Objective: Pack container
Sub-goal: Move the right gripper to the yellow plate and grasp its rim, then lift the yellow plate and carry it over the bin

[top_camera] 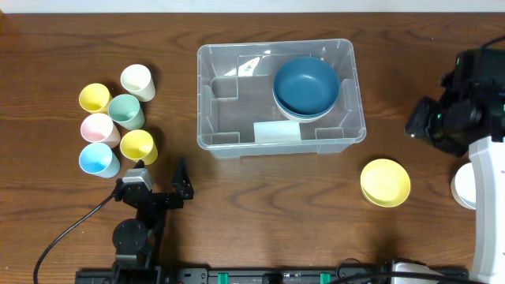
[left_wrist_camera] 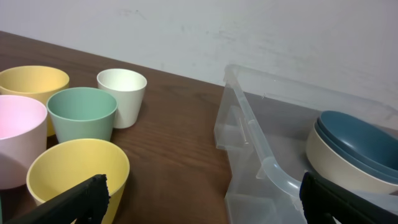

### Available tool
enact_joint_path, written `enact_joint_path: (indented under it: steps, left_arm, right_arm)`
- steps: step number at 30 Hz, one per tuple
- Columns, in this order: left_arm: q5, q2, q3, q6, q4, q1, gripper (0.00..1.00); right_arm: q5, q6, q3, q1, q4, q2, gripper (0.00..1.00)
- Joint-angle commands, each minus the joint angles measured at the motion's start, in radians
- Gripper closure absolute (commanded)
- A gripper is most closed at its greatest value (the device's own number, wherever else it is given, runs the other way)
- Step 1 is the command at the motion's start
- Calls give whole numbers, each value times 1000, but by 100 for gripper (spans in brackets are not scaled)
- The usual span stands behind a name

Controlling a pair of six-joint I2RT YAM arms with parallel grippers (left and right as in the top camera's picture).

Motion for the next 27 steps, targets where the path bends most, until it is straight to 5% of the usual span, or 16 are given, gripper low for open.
enact_joint_path:
  steps: [1, 14, 27]
  left_arm:
    - [0, -5, -19, 12, -32, 3, 2]
    - [0, -5, -19, 12, -32, 3, 2]
    - [0, -5, -19, 12, -32, 3, 2]
  right_arm:
    - [25, 20, -144, -42, 35, -26, 51]
    - [-24, 93, -641, -133, 392, -69, 54]
    - [-24, 55, -700, -183, 423, -70, 55]
